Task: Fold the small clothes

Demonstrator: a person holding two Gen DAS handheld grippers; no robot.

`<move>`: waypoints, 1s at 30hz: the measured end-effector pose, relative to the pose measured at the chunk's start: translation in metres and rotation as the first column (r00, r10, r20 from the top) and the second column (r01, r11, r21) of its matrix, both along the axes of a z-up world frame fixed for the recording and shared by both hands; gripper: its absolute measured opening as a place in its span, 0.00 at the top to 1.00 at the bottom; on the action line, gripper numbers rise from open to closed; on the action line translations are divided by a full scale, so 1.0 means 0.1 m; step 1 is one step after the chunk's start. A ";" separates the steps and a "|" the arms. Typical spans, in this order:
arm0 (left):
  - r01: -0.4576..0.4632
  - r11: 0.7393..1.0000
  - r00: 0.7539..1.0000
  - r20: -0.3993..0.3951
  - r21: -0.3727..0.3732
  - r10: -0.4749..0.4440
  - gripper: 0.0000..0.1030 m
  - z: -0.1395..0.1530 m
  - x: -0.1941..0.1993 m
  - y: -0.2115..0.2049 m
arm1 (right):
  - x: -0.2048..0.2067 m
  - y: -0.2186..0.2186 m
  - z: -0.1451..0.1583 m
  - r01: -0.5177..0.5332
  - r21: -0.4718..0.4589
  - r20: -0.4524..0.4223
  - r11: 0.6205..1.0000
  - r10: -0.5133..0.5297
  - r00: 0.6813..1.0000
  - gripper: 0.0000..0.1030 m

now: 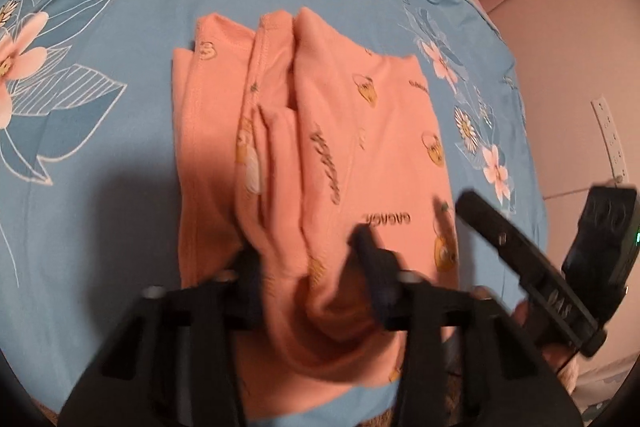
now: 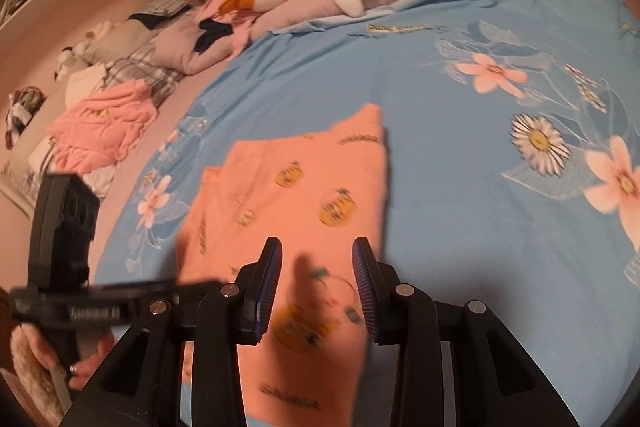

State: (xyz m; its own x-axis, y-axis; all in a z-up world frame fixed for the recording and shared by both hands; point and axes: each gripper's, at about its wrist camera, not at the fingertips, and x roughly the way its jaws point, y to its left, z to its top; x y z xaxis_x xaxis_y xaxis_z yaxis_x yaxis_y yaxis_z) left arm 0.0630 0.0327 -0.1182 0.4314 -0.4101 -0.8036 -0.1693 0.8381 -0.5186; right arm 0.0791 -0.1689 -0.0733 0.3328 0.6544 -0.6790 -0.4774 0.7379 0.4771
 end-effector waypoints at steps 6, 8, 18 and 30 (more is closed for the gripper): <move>-0.024 0.999 0.995 0.093 0.022 0.022 0.87 0.34 -0.21 0.02 | -0.02 0.00 -0.14 0.015 -0.023 -0.047 1.000 -0.016 0.999 0.65; -0.014 0.998 0.991 0.132 0.066 0.006 0.87 0.48 -0.28 0.00 | -0.04 0.00 -0.12 0.004 -0.014 -0.044 1.000 -0.005 0.999 0.64; -0.072 0.986 0.996 0.064 0.150 0.063 0.74 0.24 -0.33 0.24 | -0.10 0.18 -0.15 -0.047 -0.032 -0.047 0.998 0.045 0.998 0.48; -0.052 0.998 0.998 0.035 0.038 0.051 0.27 -0.03 -0.29 0.35 | -0.06 0.29 -0.29 -0.090 0.022 -0.125 0.996 0.092 0.988 0.35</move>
State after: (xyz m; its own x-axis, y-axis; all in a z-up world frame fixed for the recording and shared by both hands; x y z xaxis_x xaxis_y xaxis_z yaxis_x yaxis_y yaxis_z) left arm 0.0341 0.0673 -0.1210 0.4781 -0.3551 -0.8033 -0.1957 0.8486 -0.4916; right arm 0.0727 -0.1401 -0.1018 0.1840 0.6892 -0.7009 -0.4774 0.6859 0.5492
